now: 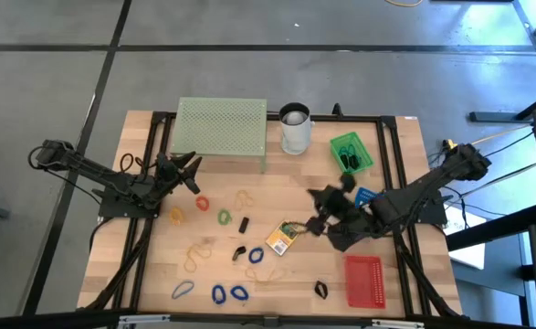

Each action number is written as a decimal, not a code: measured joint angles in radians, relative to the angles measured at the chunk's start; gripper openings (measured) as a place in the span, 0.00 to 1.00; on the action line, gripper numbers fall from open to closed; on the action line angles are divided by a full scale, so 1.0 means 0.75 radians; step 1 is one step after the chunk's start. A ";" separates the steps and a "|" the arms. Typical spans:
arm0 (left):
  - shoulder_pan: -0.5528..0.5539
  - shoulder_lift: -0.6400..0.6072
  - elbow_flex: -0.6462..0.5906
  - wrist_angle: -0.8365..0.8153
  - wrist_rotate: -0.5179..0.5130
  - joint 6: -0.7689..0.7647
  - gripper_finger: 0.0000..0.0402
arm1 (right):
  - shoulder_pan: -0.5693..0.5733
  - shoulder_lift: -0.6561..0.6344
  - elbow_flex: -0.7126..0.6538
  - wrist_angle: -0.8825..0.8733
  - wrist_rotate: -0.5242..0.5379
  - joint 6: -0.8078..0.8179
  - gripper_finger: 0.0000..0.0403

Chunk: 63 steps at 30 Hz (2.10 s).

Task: Pick & Place Office Desk Supplies
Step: Put the yellow rubber band into the green bin

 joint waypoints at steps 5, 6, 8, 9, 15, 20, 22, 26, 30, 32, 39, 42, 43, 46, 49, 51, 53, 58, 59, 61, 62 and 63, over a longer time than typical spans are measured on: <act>0.000 0.001 0.000 -0.001 0.000 0.000 0.35 | -0.089 -0.037 -0.002 -0.542 0.001 0.414 0.01; 0.000 0.000 0.000 0.000 0.000 0.000 0.35 | -0.109 -0.037 -0.002 -0.641 -0.001 0.490 0.01; 0.000 0.001 0.000 -0.002 0.000 0.000 0.35 | -0.152 -0.037 -0.002 -0.801 -0.014 0.609 0.01; 0.000 0.001 0.000 -0.001 0.000 0.000 0.35 | -0.173 -0.039 -0.008 -0.845 -0.015 0.643 0.01; 0.000 0.000 0.000 0.000 0.000 0.000 0.35 | -0.325 -0.059 -0.119 -0.873 -0.049 0.667 0.01; 0.000 0.000 0.000 0.000 0.000 0.000 0.35 | -0.459 -0.061 -0.242 -0.864 -0.092 0.663 0.01; 0.000 0.000 0.000 0.000 0.000 0.000 0.35 | -0.505 -0.061 -0.282 -0.864 -0.111 0.663 0.01; 0.000 0.000 0.000 0.000 0.000 0.000 0.35 | -0.573 -0.061 -0.346 -0.855 -0.142 0.662 0.01; 0.000 0.001 0.000 0.000 0.000 0.000 0.35 | -0.627 -0.061 -0.387 -0.826 -0.150 0.629 0.01; 0.000 0.000 0.000 0.000 0.000 0.000 0.35 | -0.649 -0.061 -0.395 -0.787 -0.150 0.606 0.01; 0.000 0.000 0.000 0.000 0.000 0.000 0.35 | -0.708 -0.061 -0.395 -0.588 -0.124 0.443 0.02; 0.000 0.000 0.000 0.000 0.000 0.000 0.35 | -0.733 -0.061 -0.395 -0.527 -0.076 0.408 0.01; 0.000 0.000 0.000 0.000 0.000 0.000 0.35 | -0.741 -0.061 -0.395 -0.508 -0.056 0.408 0.02; 0.000 0.000 0.000 0.000 0.000 0.000 0.35 | -0.759 -0.061 -0.395 -0.476 0.001 0.399 0.01; 0.000 0.001 0.000 0.000 0.000 0.000 0.35 | -0.781 -0.061 -0.395 -0.462 0.040 0.382 0.01; 0.000 0.001 0.000 0.000 0.000 0.000 0.35 | -0.793 -0.061 -0.395 -0.458 0.054 0.382 0.01; 0.000 0.000 0.000 0.000 0.000 0.000 0.35 | -0.802 -0.061 -0.395 -0.451 0.052 0.382 0.01; 0.000 0.000 0.000 0.000 0.000 0.000 0.35 | -0.812 -0.060 -0.395 -0.424 -0.048 0.381 0.01; 0.000 0.000 0.000 0.000 0.000 0.000 0.35 | -0.812 -0.060 -0.395 -0.422 -0.076 0.383 0.01; 0.000 0.000 0.000 0.000 0.000 0.000 0.35 | -0.812 -0.060 -0.395 -0.415 -0.116 0.384 0.01; 0.000 0.000 0.000 0.000 0.000 0.000 0.35 | -0.812 -0.060 -0.395 -0.408 -0.129 0.384 0.02; 0.000 0.000 0.000 0.000 0.000 0.000 0.35 | -0.812 -0.060 -0.395 -0.403 -0.141 0.384 0.02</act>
